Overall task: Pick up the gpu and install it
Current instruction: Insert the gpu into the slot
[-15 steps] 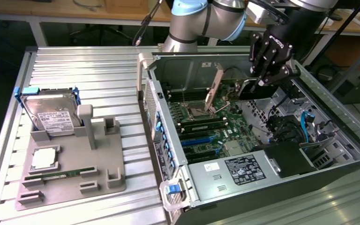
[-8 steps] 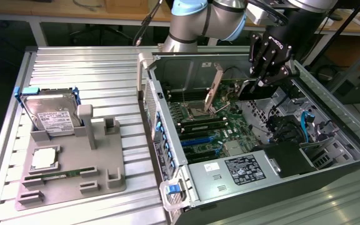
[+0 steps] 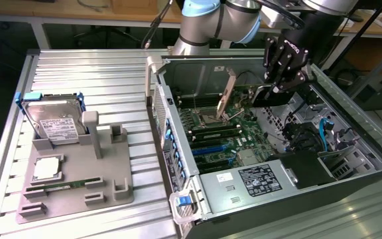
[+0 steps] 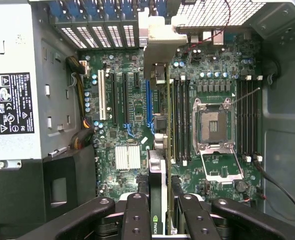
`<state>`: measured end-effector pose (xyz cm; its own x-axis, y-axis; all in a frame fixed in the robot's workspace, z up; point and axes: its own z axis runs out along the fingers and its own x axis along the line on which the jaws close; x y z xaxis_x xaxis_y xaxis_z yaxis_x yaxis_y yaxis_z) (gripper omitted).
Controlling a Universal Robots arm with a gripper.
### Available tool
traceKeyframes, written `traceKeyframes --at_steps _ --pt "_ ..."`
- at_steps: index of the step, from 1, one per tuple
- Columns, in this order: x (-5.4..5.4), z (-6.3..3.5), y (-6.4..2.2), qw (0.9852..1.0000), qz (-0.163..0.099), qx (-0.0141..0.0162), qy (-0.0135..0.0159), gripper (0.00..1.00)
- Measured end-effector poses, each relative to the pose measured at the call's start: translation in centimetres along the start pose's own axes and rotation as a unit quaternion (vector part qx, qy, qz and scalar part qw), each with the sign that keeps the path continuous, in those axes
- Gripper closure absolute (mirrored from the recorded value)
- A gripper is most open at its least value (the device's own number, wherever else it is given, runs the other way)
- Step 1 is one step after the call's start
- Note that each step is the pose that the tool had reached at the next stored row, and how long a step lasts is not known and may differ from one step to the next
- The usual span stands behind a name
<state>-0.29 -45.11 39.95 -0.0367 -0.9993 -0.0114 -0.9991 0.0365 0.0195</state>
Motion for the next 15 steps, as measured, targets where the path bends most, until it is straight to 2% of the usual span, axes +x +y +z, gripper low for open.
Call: traceKeyframes --at_steps 15 --pt "-0.08 0.35 -0.01 1.0 -0.005 0.0 0.0001 0.73"
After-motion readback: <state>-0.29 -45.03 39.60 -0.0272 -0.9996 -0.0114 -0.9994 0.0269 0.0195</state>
